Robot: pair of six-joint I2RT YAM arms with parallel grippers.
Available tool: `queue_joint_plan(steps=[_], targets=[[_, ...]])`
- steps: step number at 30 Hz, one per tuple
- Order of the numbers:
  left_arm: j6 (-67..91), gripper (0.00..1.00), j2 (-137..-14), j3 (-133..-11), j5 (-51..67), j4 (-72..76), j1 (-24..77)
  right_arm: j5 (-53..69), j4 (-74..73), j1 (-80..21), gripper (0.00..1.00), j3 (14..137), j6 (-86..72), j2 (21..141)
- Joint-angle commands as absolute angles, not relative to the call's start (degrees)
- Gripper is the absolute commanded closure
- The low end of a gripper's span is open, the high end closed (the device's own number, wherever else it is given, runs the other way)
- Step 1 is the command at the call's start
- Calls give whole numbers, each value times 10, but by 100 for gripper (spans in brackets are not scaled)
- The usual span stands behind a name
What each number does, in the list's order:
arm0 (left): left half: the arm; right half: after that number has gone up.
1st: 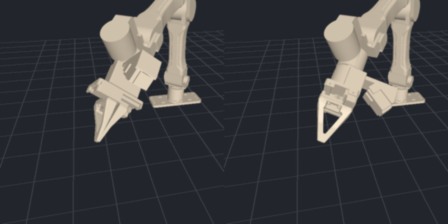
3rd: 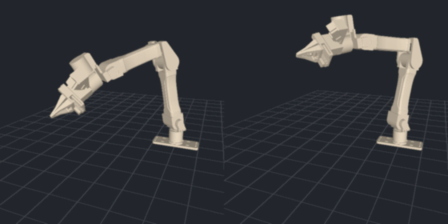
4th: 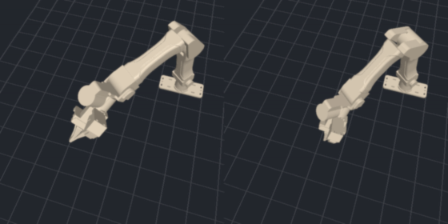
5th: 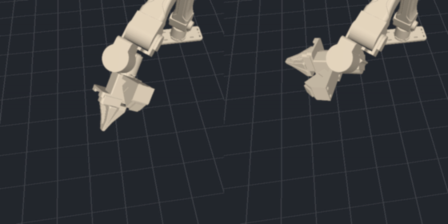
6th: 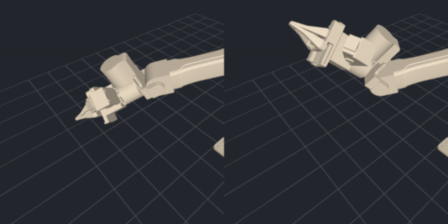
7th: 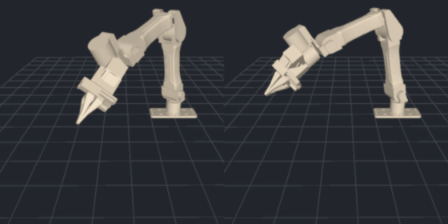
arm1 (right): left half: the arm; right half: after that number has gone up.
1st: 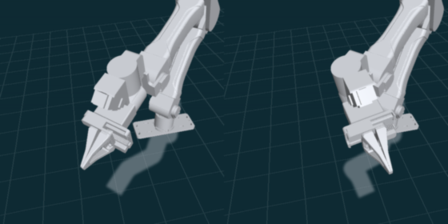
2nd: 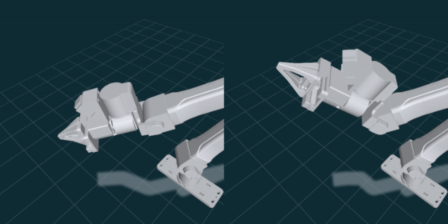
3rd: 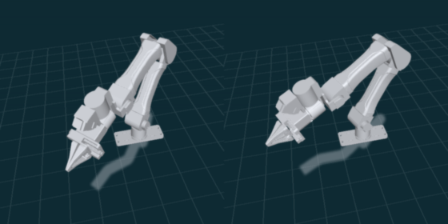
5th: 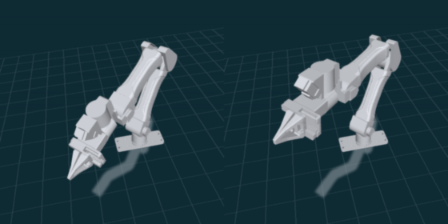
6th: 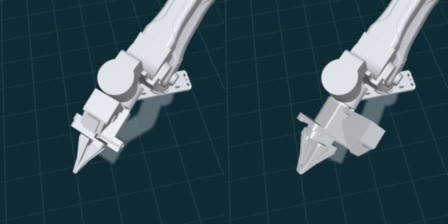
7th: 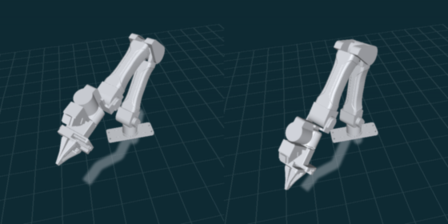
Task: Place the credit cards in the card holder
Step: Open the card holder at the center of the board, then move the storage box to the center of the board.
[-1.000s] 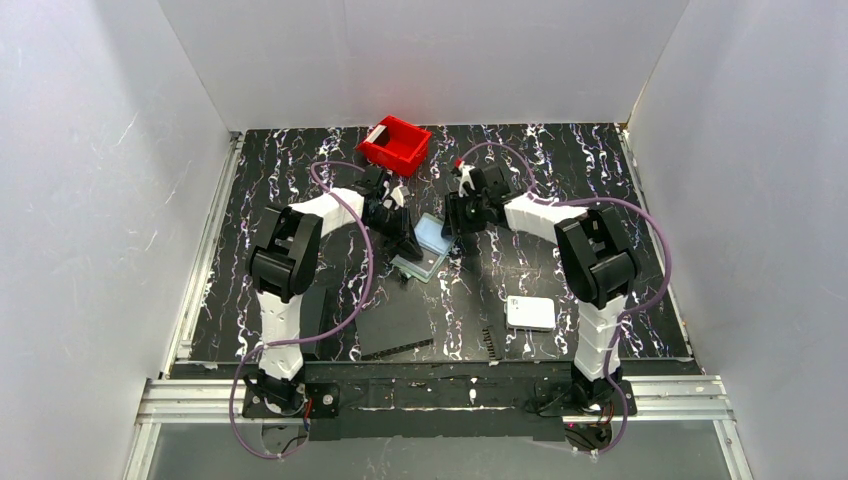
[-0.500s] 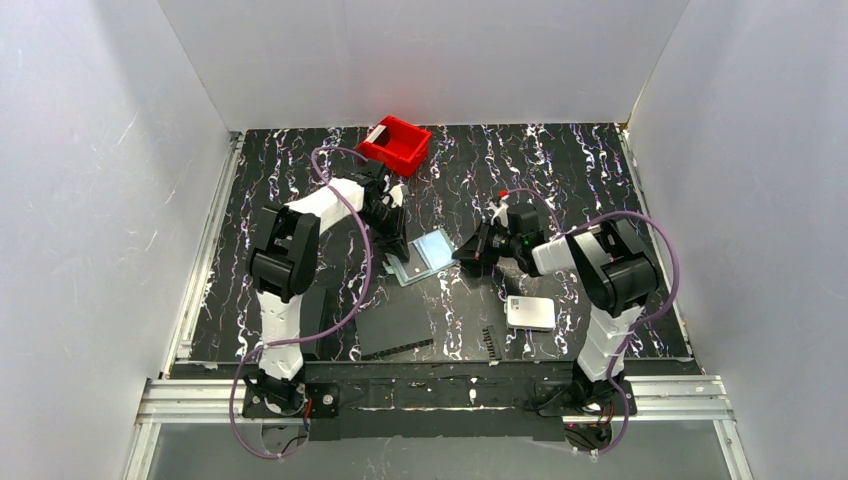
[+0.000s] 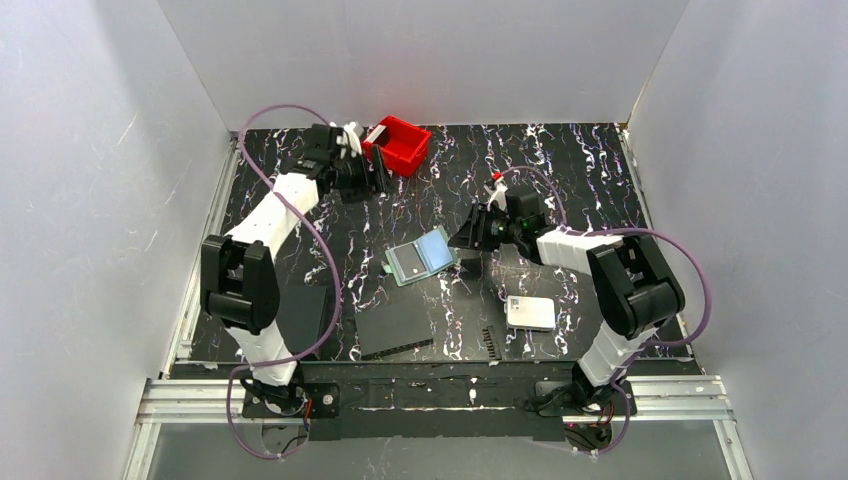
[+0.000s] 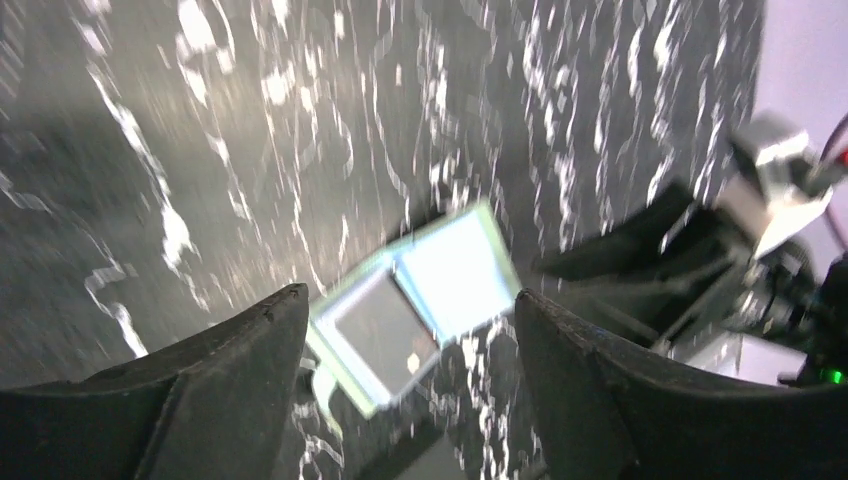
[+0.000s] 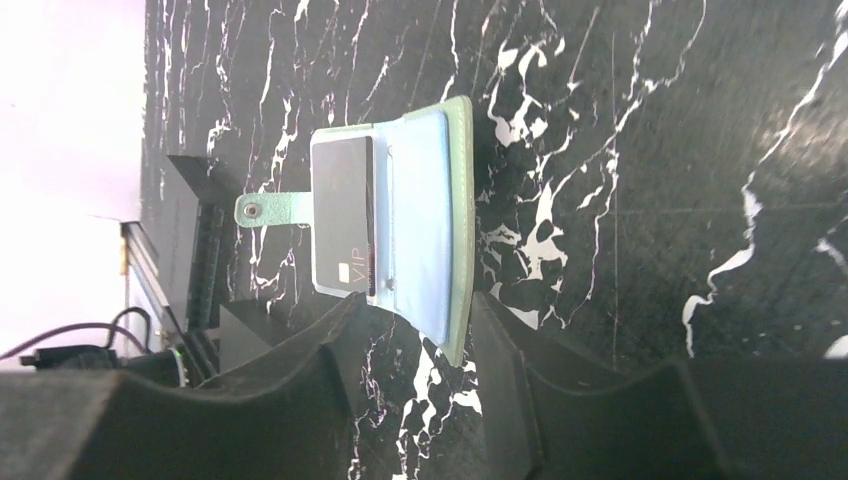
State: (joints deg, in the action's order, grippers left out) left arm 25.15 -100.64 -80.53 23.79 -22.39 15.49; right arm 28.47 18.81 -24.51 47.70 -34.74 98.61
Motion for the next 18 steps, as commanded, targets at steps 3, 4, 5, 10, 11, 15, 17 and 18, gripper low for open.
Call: queue_joint_plan(steps=[3,4,5,10,11,15,17,18], targets=[[213,21,-1086,-973,140,-227,134,263,88,-246,41,530,-262,950],[213,21,-1109,-1008,136,-239,130,262,87,-246,39,533,-262,949],[215,21,-1130,-1044,132,-247,127,261,90,-246,37,535,-266,949],[293,21,-1189,-1132,170,-248,100,225,95,-247,19,604,-333,996],[310,21,-1191,-1128,184,-235,96,211,99,-247,17,624,-355,1014],[341,21,-1196,-1126,214,-247,84,116,80,-257,12,723,-420,1088],[344,21,-1182,-1107,213,-258,82,66,80,-267,9,769,-433,1121],[342,21,-1170,-1089,216,-259,82,42,76,-271,8,795,-439,1139]])
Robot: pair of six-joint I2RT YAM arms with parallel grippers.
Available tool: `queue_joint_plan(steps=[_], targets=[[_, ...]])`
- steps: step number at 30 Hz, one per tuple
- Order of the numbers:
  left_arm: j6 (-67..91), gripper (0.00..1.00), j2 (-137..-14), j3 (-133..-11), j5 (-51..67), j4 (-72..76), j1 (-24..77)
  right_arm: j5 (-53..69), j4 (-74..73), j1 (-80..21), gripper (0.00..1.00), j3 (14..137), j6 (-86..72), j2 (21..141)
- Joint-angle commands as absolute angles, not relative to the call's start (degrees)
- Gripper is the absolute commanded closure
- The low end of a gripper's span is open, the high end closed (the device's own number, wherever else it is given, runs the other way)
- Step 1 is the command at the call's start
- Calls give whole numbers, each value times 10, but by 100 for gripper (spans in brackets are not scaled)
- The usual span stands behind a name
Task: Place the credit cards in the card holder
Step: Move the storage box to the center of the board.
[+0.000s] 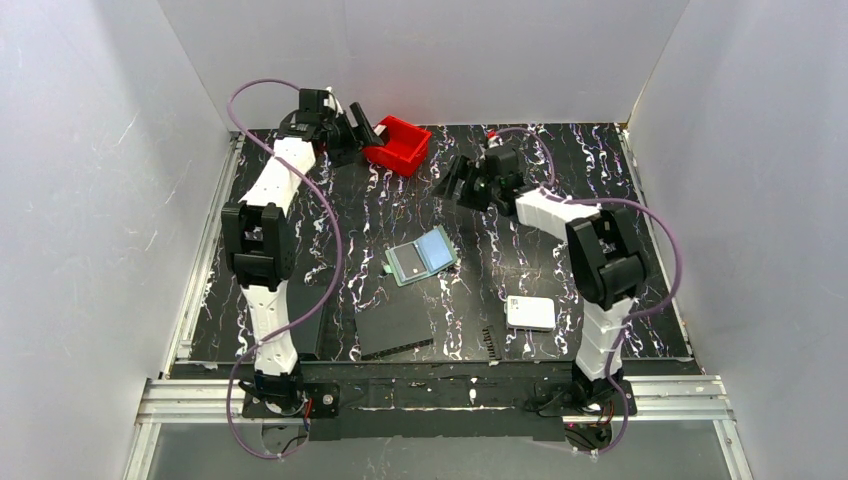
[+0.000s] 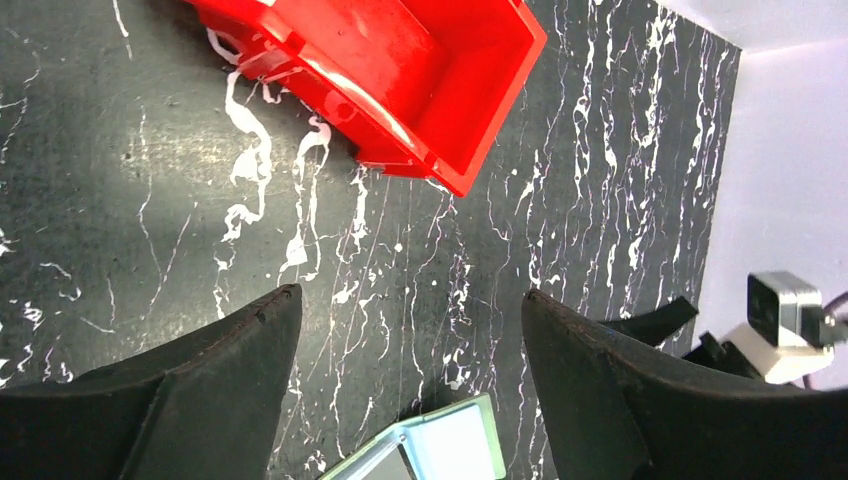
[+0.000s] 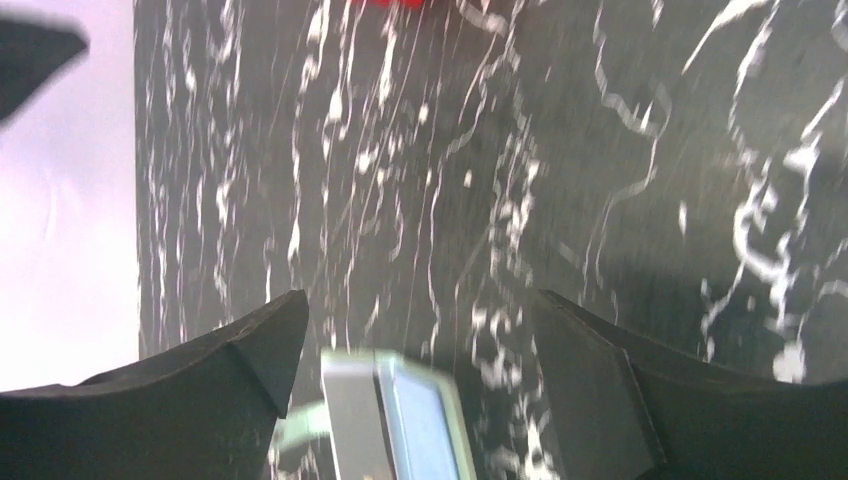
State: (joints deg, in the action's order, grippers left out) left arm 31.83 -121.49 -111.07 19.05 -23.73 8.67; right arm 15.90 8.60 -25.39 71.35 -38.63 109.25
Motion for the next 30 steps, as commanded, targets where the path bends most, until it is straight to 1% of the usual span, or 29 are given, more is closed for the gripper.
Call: queue_joint_plan(steps=[1,6,13,18,24,30], targets=[[339,21,-1157,-1070,219,-262,82,25,72,-276,8,823,-443,1156],[357,21,-1054,-918,208,-251,82,-70,19,-302,8,984,-453,1248],[362,20,-922,-752,235,-220,86,-148,1,-329,9,1111,-463,1345],[340,20,-859,-692,252,-230,93,-189,-24,-344,11,1183,-456,1394],[333,20,-802,-624,247,-230,124,-234,-71,-355,16,1270,-433,1456],[335,20,-782,-595,245,-230,141,-231,-56,-356,17,1284,-426,1463]])
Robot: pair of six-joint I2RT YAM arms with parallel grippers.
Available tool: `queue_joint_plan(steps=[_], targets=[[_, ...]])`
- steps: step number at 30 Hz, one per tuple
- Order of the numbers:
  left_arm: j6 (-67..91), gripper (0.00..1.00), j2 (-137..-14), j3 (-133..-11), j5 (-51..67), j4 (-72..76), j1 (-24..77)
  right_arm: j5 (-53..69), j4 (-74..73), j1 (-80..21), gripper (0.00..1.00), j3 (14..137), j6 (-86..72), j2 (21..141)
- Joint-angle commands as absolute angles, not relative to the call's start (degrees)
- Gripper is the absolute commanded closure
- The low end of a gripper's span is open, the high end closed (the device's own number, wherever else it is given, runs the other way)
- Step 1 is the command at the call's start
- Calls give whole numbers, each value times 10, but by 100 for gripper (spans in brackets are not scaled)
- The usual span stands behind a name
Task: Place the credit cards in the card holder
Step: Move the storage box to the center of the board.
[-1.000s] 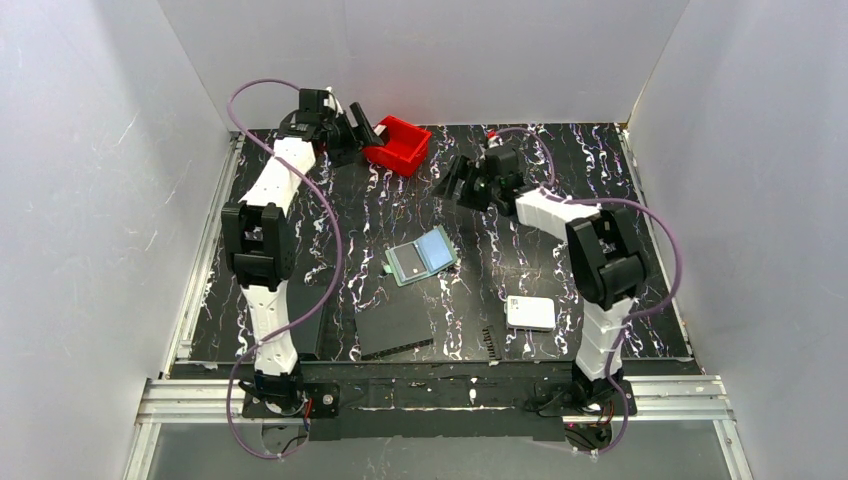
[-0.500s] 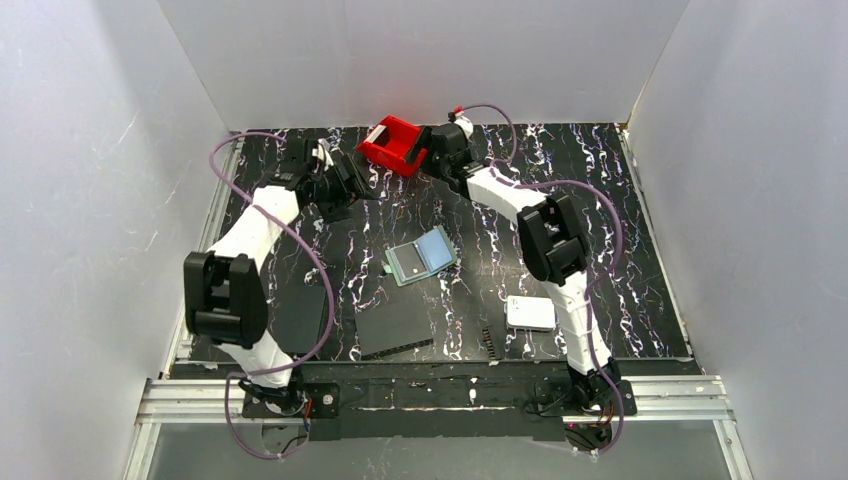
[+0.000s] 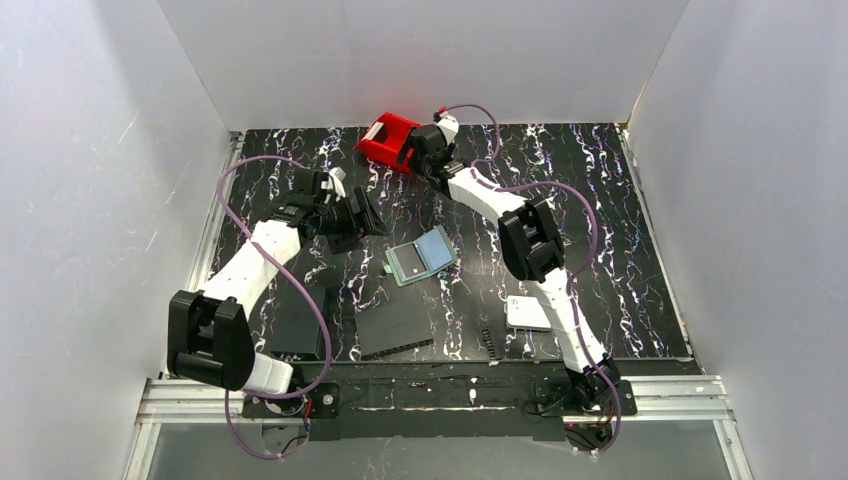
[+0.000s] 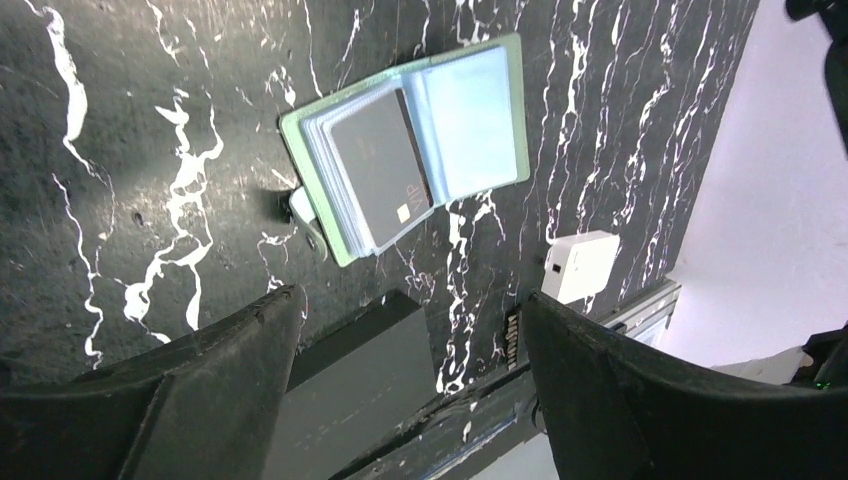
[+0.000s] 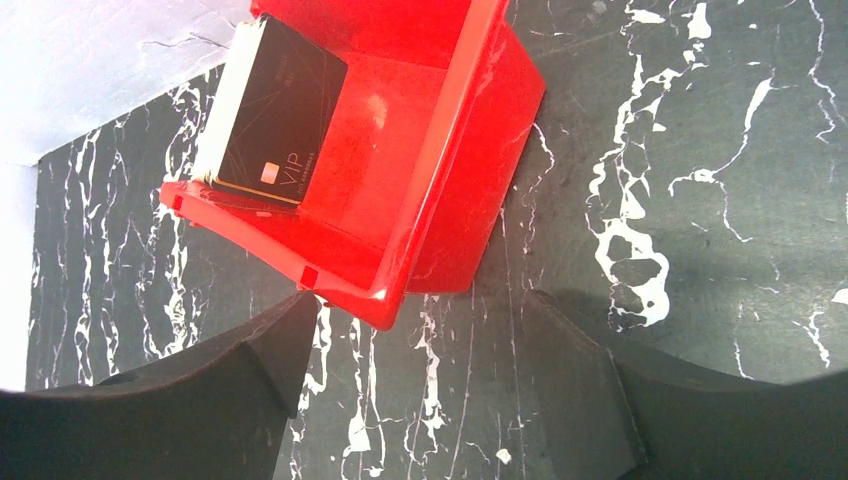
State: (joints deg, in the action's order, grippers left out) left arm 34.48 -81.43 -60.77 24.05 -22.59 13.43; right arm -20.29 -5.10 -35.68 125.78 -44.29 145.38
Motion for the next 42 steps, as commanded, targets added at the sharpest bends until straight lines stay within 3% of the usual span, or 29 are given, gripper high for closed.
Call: queue_joint_plan(steps=[1,12,19,31,36,42], targets=[[334,20,-780,-593,245,-230,142,-230,-54,-356,17,1285,-424,1461],[316,17,-791,-617,210,-241,143,-235,-46,-360,11,1278,-391,1410],[435,21,-884,-728,230,-192,111,-204,-81,-360,10,1240,-356,1353],[739,31,-1168,-1020,89,-224,109,-282,-120,-341,6,907,-305,1058],[759,31,-1251,-1112,58,-194,112,-278,-110,-337,5,796,-307,955],[752,29,-1306,-1165,30,-171,121,-264,-115,-330,4,737,-308,915]])
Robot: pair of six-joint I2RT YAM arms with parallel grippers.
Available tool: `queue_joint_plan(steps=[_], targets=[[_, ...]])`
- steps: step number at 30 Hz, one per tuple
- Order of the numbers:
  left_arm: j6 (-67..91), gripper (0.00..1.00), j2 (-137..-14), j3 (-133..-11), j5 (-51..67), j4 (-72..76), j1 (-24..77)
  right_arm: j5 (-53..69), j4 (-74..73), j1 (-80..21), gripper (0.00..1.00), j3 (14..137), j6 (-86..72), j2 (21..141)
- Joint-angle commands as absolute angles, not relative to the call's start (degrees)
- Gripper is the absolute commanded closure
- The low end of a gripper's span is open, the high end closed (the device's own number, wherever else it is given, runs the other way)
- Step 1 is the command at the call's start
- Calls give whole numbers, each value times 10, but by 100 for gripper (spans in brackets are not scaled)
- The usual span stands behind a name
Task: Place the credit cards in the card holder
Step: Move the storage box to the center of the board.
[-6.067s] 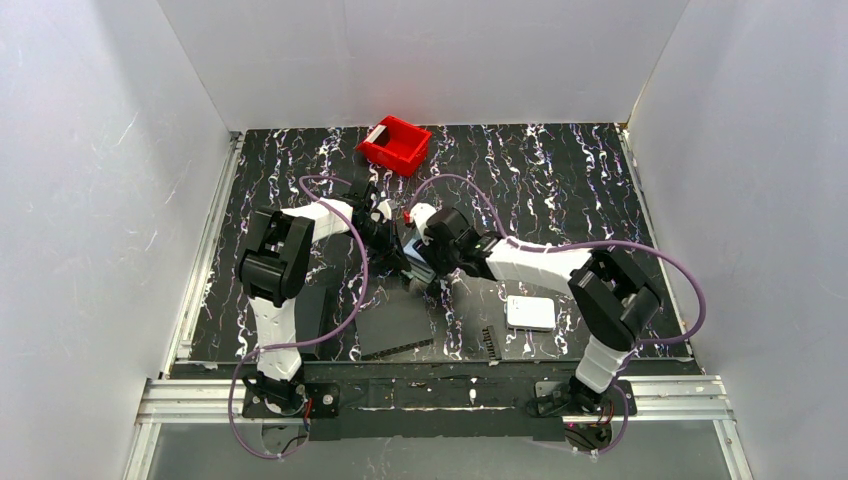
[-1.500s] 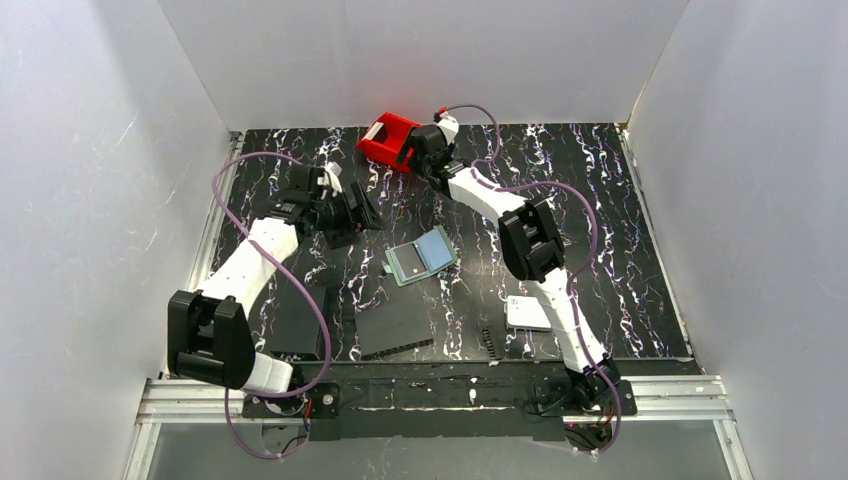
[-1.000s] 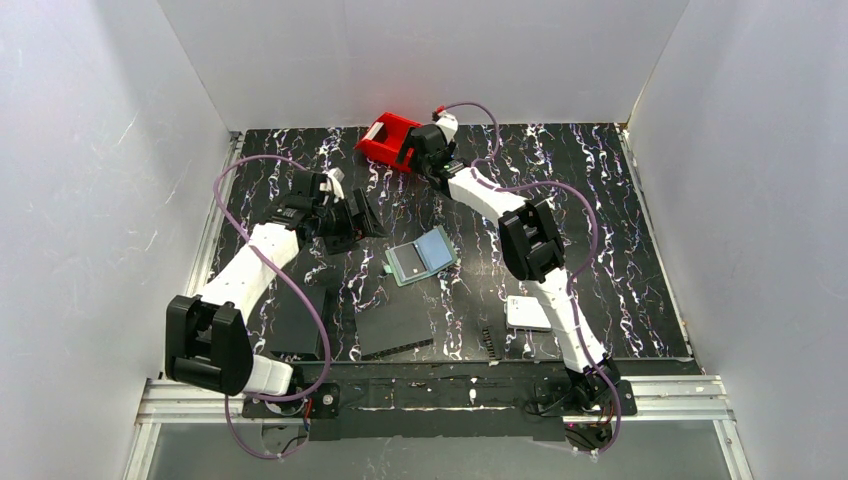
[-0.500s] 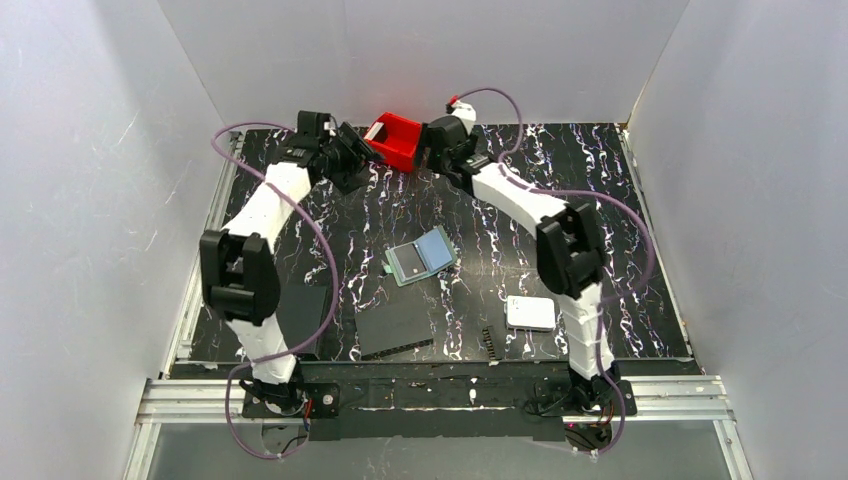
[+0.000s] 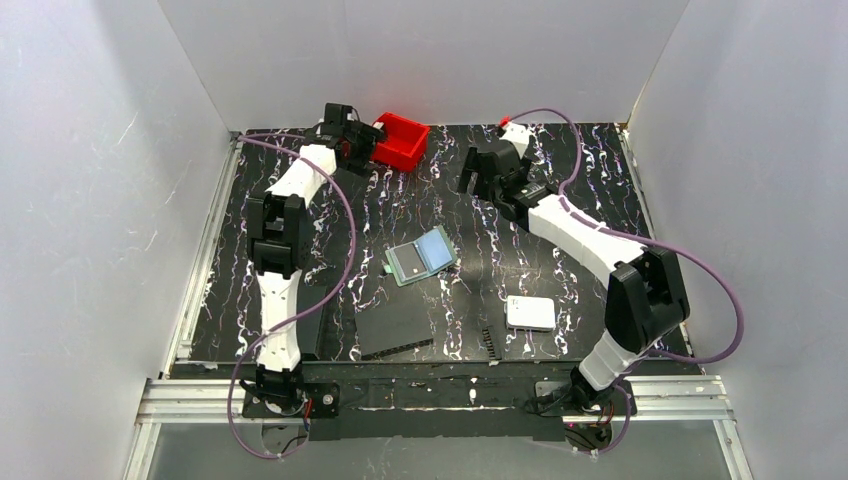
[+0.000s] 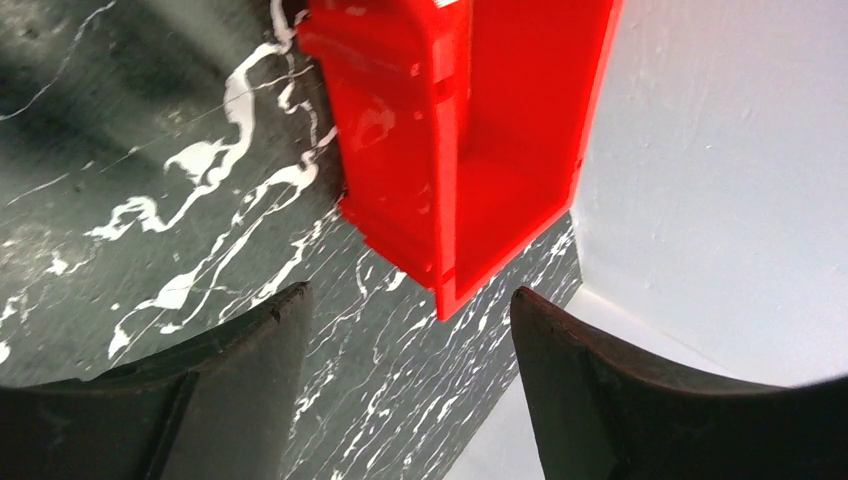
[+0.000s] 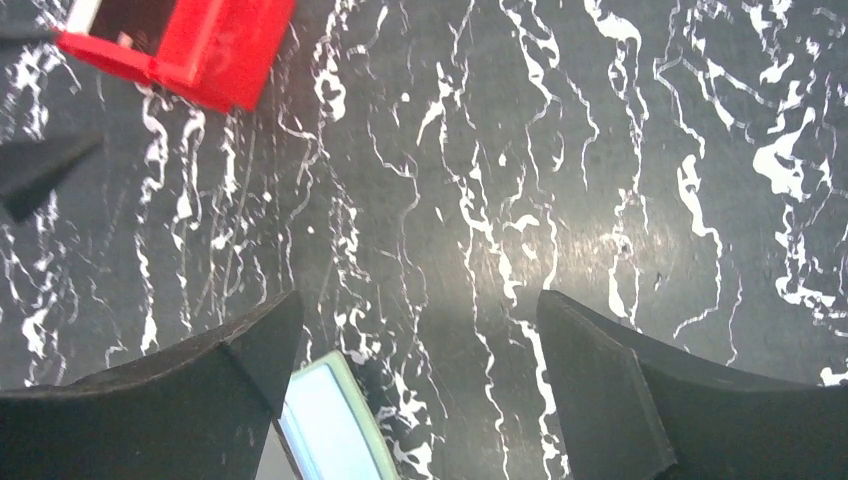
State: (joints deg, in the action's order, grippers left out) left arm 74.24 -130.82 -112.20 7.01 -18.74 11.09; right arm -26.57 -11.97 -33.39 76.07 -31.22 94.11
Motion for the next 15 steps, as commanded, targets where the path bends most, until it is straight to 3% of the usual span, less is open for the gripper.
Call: queue_joint_plan(steps=[1,4,9,15], targets=[[754,29,-1310,-1165,24,-172,123,-260,-116,-326,4,731,-309,911],[768,30,-1319,-1154,18,-154,123,-243,-106,-314,4,714,-312,899],[790,44,-1340,-1152,22,-102,123,-238,-98,-293,4,700,-308,886],[791,46,-1354,-1178,8,-148,123,-227,-93,-269,4,686,-310,875]])
